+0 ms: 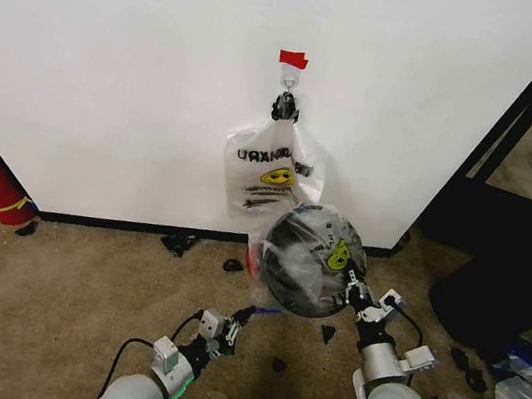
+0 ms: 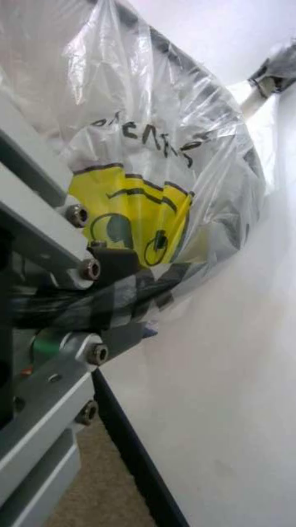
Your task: Pick up the garbage bag from the wall and place it over the trash bin.
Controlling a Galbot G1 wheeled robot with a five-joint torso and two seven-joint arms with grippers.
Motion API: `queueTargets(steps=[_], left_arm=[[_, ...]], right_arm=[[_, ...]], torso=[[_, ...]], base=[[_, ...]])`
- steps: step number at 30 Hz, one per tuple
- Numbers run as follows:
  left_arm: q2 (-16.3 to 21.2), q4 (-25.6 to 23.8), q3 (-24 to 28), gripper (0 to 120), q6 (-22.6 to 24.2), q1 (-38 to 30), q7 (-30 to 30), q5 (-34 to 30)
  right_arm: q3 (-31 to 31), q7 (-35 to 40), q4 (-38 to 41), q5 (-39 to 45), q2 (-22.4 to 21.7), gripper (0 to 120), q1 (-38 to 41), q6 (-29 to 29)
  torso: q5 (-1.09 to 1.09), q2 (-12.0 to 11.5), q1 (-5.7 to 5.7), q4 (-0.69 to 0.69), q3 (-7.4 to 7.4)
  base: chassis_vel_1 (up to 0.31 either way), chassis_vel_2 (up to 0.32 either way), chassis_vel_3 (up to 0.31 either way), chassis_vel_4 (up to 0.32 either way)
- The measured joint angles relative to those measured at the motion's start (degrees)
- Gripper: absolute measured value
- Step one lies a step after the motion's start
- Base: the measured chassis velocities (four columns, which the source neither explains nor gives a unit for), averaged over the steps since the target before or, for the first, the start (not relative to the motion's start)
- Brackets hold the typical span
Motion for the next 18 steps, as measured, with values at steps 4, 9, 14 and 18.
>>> queueTargets(steps=[4, 9, 14, 18], left_arm=[[-0.2, 0.2, 0.0, 0, 0.5, 0.1, -1.1, 0.2], [0.3, 0.0, -0.2, 0, 1.0, 1.0, -1.9, 1.8], [2.5, 0.4, -2.8, 19, 1.1, 2.8, -2.8, 7.0], [4.0, 0.1, -5.0, 32, 1.7, 3.7, -2.2, 10.9]], right_arm=[[-0.7, 0.0, 0.1, 0.0, 0.1, 1, -0.1, 0.0], [-1.3, 0.0, -0.1, -0.1, 0.4, 1, 0.3, 0.0], [-1.5, 0.5, -1.3, 0.0, 0.7, 1, 1.4, 0.1], [-2.0, 1.0, -2.1, 0.0, 0.7, 1, 2.0, 0.2]], torso=[[0.0, 0.0, 0.0, 0.01, 0.0], [0.0, 0.0, 0.0, 0.0, 0.0], [0.0, 0.0, 0.0, 0.01, 0.0], [-0.01, 0.0, 0.0, 0.0, 0.0]], base=[[0.0, 0.0, 0.0, 0.0], [0.0, 0.0, 0.0, 0.0], [0.0, 0.0, 0.0, 0.0], [0.0, 0.0, 0.0, 0.0]])
